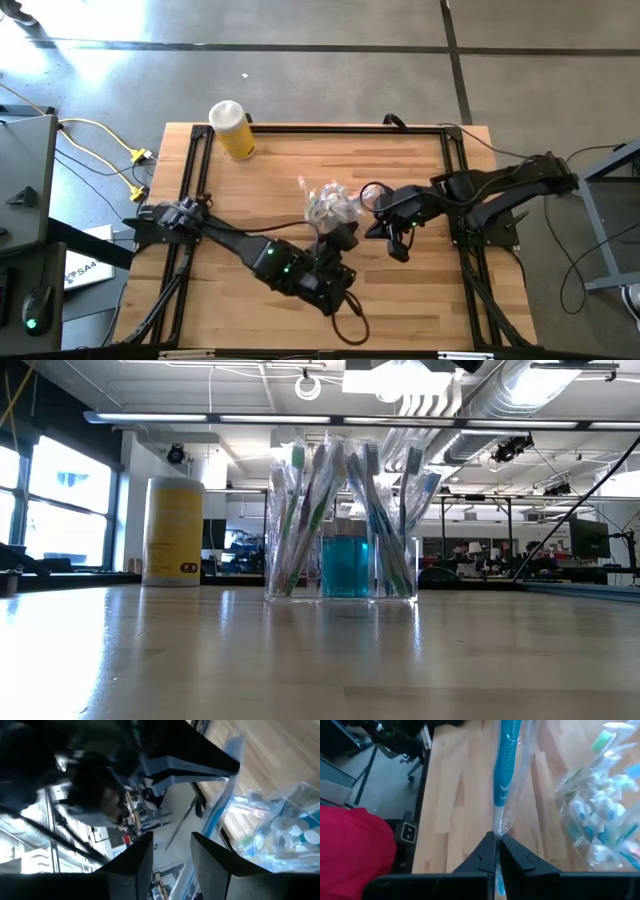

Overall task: Pick & Place toothbrushing station
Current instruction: Put the blue toothbrush into the transparent organizer

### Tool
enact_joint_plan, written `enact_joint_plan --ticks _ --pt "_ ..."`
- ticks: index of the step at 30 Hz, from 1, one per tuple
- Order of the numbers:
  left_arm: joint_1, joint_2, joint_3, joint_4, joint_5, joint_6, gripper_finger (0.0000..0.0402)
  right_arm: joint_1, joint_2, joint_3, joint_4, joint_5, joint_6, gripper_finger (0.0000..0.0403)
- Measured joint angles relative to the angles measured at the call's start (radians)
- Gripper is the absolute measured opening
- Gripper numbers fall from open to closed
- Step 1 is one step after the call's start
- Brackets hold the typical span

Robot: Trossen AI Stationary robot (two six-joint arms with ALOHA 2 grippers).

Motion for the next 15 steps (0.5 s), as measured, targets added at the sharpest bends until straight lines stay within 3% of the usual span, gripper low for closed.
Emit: enact_joint_plan --ticks 15 --pt "0.010 0.016 -0.002 -0.023 0.007 -0.030 0.0124 0.000 0.009 0.000 0.014 -0.019 0.006 0.0002"
